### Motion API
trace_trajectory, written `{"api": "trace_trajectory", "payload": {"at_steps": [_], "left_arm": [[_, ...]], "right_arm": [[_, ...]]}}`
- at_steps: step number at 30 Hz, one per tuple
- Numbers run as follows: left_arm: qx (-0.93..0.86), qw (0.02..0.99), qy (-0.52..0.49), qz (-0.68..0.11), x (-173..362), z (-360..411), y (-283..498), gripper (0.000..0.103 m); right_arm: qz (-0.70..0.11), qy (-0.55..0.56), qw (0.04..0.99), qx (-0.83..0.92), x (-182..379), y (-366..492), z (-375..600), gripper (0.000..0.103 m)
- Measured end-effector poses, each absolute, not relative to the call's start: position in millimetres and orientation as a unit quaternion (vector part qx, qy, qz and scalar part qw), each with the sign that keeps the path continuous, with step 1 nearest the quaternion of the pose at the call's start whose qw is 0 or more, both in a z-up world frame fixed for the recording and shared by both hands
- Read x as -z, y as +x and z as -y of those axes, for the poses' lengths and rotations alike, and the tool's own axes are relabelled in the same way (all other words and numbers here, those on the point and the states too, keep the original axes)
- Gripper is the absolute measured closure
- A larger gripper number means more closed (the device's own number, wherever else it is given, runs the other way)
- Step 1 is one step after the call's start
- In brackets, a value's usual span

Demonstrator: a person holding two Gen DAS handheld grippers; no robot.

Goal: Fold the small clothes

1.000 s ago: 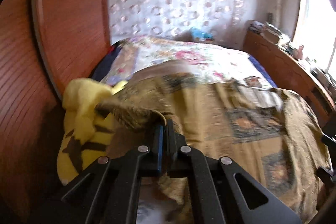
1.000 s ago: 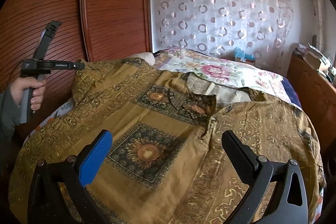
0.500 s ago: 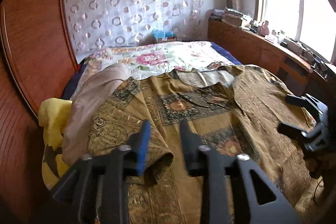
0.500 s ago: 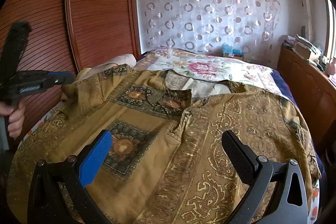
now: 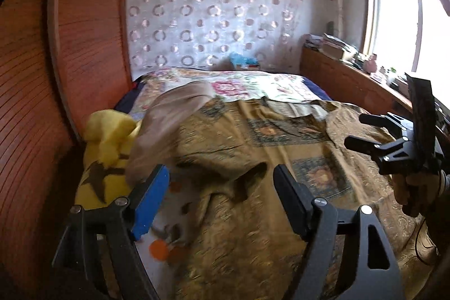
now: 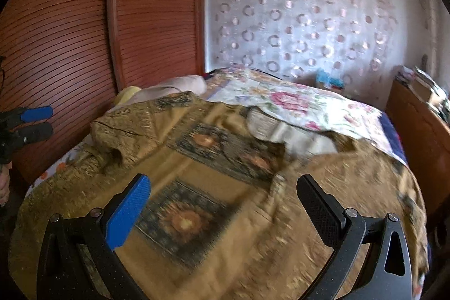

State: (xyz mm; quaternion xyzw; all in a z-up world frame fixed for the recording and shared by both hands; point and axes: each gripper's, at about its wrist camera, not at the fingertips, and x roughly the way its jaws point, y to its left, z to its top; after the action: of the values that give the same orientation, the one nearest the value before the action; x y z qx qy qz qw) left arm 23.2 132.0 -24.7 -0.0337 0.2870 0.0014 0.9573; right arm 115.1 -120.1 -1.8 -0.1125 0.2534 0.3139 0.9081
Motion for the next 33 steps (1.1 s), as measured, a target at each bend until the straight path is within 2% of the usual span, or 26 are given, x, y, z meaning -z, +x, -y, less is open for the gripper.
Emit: {"api": "trace_trajectory", "payload": {"at_steps": [7, 12, 14, 19, 21, 23, 26, 33], "left_arm": [[-0.035, 0.955, -0.053, -0.29, 35.8, -162.4, 8.5, 0.026], [-0.048, 0.954, -0.064, -0.29, 42.1, -177.4, -0.1, 0.026], [-0.051, 0.953, -0.063, -0.293, 45.7, -179.4, -3.0, 0.026], [-0.056, 0.951, -0.067, -0.297, 53.6, -187.9, -9.3, 0.026], [-0.059, 0.95, -0.07, -0.299, 54.7, -191.3, -7.6, 0.026], [-0.06, 0.949, -0.071, -0.302, 56.1, -192.2, -7.2, 0.026], [-0.057, 0.949, -0.07, -0.301, 56.4, -190.8, -7.3, 0.026], [-0.039, 0.95, -0.064, -0.304, 60.2, -175.3, -0.7, 0.026]], "right_arm": [[-0.264, -0.151, 0.87, -0.387, 6.3, 136.4, 47.1, 0.001], [-0.285, -0.175, 0.833, -0.441, 16.4, 145.3, -13.2, 0.008], [-0.308, -0.186, 0.814, -0.456, 25.7, 149.8, -38.1, 0.021], [-0.328, -0.218, 0.793, -0.465, 39.0, 160.9, -74.7, 0.044], [-0.325, -0.238, 0.795, -0.454, 41.0, 165.1, -81.6, 0.065], [-0.316, -0.238, 0.8, -0.45, 38.2, 170.7, -81.9, 0.077], [-0.302, -0.205, 0.822, -0.438, 27.9, 183.1, -65.0, 0.081], [-0.306, -0.177, 0.86, -0.368, 34.7, 209.9, -9.7, 0.081]]}}
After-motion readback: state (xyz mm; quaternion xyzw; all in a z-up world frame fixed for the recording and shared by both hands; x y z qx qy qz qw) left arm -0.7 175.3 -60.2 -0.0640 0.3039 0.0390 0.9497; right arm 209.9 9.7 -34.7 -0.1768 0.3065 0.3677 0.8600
